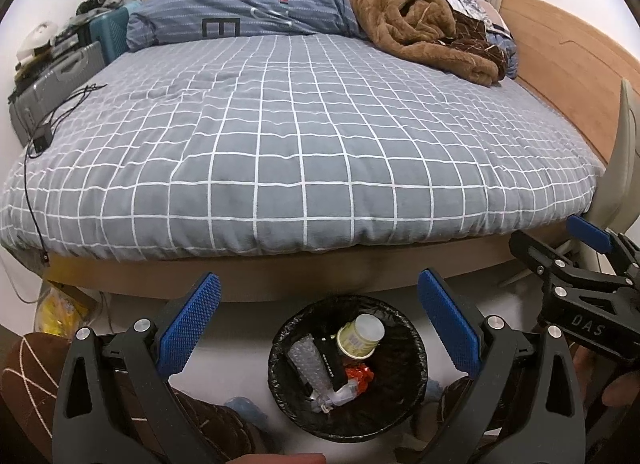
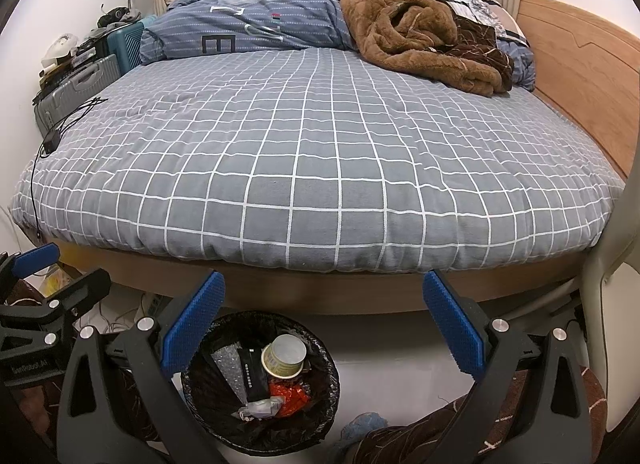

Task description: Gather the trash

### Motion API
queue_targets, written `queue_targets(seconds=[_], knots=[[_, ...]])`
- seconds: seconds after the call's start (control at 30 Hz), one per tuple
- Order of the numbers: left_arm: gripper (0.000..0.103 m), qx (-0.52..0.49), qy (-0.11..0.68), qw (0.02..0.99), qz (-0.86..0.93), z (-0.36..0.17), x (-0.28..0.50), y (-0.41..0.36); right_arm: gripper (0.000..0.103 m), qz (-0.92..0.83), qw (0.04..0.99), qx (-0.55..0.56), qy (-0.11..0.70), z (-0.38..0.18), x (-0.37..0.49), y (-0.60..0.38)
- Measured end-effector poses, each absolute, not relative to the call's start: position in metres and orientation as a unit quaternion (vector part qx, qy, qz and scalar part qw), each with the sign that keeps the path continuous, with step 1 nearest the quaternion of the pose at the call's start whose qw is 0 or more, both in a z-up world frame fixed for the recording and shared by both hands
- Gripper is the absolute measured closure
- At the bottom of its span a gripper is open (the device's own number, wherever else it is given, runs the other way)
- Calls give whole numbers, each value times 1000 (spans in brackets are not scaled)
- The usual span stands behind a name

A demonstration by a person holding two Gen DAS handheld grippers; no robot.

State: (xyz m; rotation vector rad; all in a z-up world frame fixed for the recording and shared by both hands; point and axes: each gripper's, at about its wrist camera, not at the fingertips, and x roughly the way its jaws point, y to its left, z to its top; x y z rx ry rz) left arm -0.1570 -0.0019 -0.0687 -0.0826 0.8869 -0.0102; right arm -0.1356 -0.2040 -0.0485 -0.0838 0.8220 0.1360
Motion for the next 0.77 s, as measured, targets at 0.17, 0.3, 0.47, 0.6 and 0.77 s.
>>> queue_targets(seconds=[0.17,0.3,0.47,0.6,0.77], knots=[[6,-34,430,902,-4,-69,-157,-3,8,66,914,-40,399,-50,-136,-203],[6,-35,429,903,-2,-69,-158,-3,8,66,914,-41,399,-49,-136,-203],[6,-35,432,901,-5,-70,-158,-2,8,66,914,-41,399,-49,-136,-204],[6,-39,438,898,-4,-73,-156,0,8,66,914,-41,398,-50,-136,-203],[6,-41,436,899,-1,-73,-155,2,8,67,914,-40,398,-50,-136,-203]])
